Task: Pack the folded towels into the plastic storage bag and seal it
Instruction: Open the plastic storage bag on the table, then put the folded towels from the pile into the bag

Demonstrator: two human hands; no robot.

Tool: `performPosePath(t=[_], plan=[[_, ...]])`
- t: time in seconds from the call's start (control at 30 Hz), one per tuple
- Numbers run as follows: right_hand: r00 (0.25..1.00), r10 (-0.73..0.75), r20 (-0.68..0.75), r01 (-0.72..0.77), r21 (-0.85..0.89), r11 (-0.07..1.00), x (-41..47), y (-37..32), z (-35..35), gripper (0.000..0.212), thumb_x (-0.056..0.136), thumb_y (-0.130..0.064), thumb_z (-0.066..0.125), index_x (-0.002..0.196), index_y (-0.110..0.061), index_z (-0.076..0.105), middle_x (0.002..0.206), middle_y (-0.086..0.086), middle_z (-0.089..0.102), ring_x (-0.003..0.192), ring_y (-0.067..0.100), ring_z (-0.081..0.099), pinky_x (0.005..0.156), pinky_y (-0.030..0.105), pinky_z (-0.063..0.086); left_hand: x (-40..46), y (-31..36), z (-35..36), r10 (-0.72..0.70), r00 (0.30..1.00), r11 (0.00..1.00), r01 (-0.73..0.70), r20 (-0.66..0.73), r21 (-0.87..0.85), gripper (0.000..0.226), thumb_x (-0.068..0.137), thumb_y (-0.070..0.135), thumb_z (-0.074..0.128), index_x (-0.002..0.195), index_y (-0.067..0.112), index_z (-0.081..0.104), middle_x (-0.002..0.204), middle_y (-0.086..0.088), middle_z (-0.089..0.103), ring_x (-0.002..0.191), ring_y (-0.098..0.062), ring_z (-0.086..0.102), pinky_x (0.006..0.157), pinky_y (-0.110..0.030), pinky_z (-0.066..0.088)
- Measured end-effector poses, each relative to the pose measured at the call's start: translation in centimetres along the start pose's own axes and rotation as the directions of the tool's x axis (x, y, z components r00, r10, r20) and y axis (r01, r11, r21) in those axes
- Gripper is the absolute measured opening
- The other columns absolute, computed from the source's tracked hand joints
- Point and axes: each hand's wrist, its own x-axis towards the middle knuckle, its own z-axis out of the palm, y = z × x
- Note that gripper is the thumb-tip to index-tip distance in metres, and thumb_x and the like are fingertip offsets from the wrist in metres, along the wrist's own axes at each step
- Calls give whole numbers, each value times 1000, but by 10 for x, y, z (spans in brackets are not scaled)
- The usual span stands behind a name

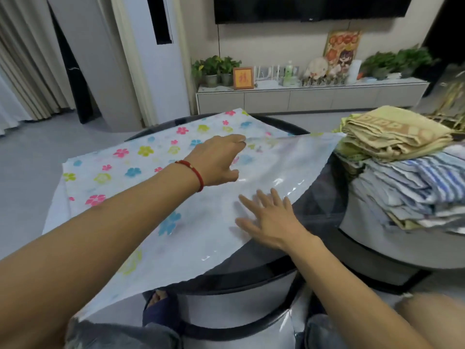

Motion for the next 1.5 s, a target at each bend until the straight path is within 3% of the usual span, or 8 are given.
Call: performPosePath(t=[0.13,0.23,0.43,0.7,0.83,1.1,1.3,1.5], plan=[[995,101,18,-102,150,983,-35,39,-22,41,104,-58,27,135,-45,50,143,-3,49,142,32,35,118,72,15,9,1,5,-77,996,980,66,-53,-188,76,83,32,70,148,9,40,163,-2,23,144,-22,32,114,-31,30],[954,235,-185,-141,415,899,-42,71,-65,36,101,-47,52,127,-32,71,121,-1,73,114,24,66,99,44,52,12,0,8,-135,988,938,105,-70,-331,83,79,38,75,149,13,40,163,6,22,146,-16,28,115,-29,26],[608,469,-640,-364,300,882,-17,193,-158,27,97,-16,54,109,-14,79,110,20,75,99,43,66,85,47,56,28,-1,7,-195,977,897,140,-91,-419,90,74,51,77,150,21,38,160,9,29,145,-16,29,116,-33,24],[693,607,-389,-590,179,787,26,306,-200,35,104,-8,50,119,-25,76,139,21,60,103,43,61,82,45,54,52,-3,18,-210,972,887,144,-105,-440,89,71,54,78,148,27,42,159,19,28,143,-8,31,109,-25,25],[688,663,-296,-643,177,745,33,328,-211,17,94,-24,73,107,-35,70,136,18,58,123,46,52,105,54,45,60,-4,17,-214,971,891,148,-108,-429,90,71,56,78,148,28,41,159,20,28,143,-9,31,112,-29,26],[811,568,-143,-569,34,821,41,330,-230,61,87,-19,80,138,-37,51,134,19,57,106,42,61,90,51,57,63,1,11,-217,973,889,166,-74,-427,91,72,52,78,150,29,38,160,20,25,143,-9,30,112,-29,27],[842,508,-182,-377,475,795,19,295,-263,42,88,-6,78,118,-36,74,139,9,57,109,32,62,88,43,60,61,1,3,-219,975,878,178,-41,-443,93,74,47,78,152,27,33,162,18,18,146,-10,26,114,-29,26],[998,37,52,-63,910,409,-25,213,-259,48,78,-17,84,125,-20,74,129,19,72,92,29,78,71,38,66,53,-11,-11,-124,991,885,136,56,-445,100,77,34,79,157,25,18,164,18,2,149,-8,16,110,-20,19]])
